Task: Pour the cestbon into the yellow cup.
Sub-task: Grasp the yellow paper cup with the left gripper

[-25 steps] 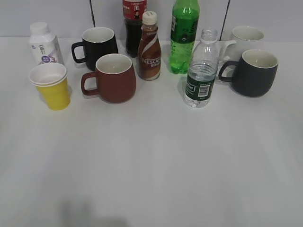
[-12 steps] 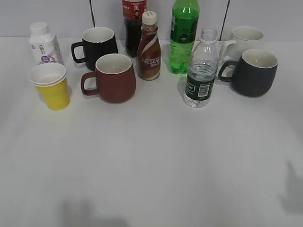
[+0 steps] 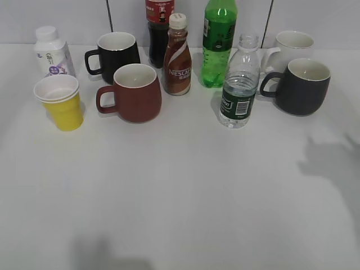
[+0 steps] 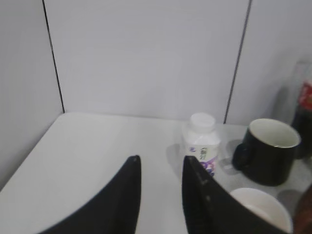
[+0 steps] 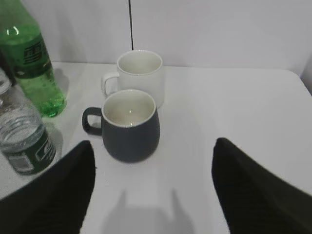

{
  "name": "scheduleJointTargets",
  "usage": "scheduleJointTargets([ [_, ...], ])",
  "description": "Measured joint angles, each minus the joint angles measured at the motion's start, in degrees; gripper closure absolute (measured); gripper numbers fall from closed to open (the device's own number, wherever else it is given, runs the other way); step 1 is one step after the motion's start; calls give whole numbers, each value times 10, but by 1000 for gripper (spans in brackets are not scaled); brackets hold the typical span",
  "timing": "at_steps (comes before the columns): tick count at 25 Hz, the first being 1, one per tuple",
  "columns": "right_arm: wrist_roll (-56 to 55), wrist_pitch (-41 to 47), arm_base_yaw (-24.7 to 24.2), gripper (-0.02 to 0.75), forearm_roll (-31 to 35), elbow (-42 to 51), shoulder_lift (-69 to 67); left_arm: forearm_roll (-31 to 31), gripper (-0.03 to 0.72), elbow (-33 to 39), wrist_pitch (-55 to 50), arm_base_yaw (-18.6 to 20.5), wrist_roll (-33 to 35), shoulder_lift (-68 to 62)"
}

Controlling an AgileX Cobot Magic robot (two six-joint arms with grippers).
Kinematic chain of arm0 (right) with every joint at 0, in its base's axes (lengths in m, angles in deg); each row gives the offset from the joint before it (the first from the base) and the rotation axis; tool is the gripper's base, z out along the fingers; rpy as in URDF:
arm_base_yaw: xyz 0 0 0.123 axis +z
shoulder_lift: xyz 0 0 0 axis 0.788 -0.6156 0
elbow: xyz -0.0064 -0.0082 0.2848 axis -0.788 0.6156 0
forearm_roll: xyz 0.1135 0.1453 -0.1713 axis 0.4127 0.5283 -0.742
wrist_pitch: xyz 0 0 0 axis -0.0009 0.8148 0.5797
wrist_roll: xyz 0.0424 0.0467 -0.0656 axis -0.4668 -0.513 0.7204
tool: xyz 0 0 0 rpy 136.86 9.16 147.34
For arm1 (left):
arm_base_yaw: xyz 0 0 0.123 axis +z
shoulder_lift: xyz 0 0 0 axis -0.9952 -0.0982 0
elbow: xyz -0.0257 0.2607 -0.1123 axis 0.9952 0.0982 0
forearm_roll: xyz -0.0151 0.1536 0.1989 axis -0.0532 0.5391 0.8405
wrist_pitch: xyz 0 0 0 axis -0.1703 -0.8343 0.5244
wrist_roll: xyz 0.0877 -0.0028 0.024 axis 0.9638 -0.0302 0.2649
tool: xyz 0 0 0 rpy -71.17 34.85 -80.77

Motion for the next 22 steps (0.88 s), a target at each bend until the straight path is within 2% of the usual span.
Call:
scheduleJointTargets([
  [3,0,-52,0,203,-6,1,-51,0,455,0,42,-12,0,-53],
  [6,0,-120,16,214,-38,1,-105,9,451,0,110,-50,0,-123],
  [10,0,-203,63,217,-63,1,-186,15,449,7,171,-104,0,-195],
  [15,0,-291,86,226,-66,1,-265,1,448,84,282,-157,0,-228],
  [19,0,-359,86,226,-66,1,-310,-9,445,149,342,-173,-22,-233],
  [22,0,-387,86,226,-66,1,-325,-2,431,166,348,-173,-59,-255],
])
